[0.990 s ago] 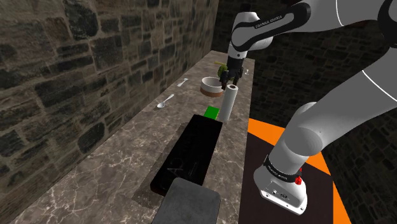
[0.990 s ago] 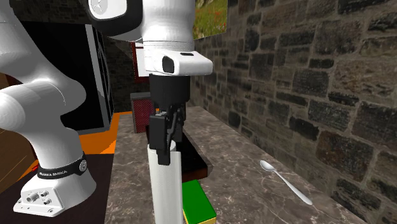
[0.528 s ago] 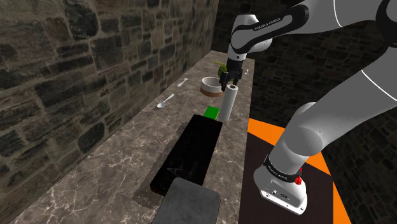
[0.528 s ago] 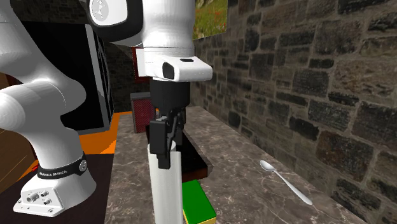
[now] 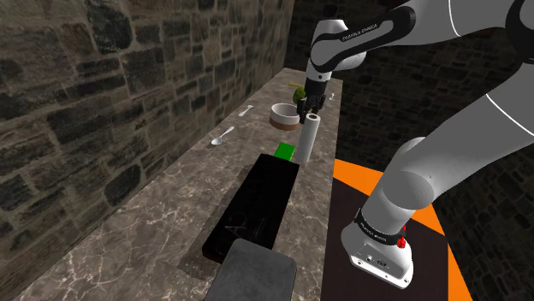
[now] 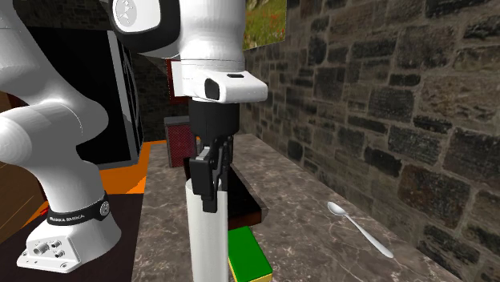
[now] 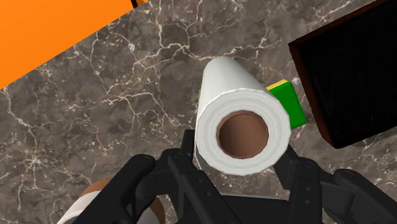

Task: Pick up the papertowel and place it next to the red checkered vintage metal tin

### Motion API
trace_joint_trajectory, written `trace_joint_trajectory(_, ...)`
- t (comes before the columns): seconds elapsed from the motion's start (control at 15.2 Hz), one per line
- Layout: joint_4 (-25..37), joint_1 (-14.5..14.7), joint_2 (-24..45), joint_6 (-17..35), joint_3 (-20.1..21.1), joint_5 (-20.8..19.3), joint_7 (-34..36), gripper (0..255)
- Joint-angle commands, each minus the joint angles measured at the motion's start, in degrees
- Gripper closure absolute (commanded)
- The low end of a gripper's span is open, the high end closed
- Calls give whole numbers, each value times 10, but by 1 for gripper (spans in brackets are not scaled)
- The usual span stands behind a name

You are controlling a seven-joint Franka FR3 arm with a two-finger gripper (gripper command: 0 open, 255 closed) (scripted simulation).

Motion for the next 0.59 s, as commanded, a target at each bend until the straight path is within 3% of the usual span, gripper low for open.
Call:
trace_joint_trajectory(0.0,0,0,0,0,0,0,0,255)
trace_joint_trajectory(0.53,32,0,-19,-51,7,1,1,255)
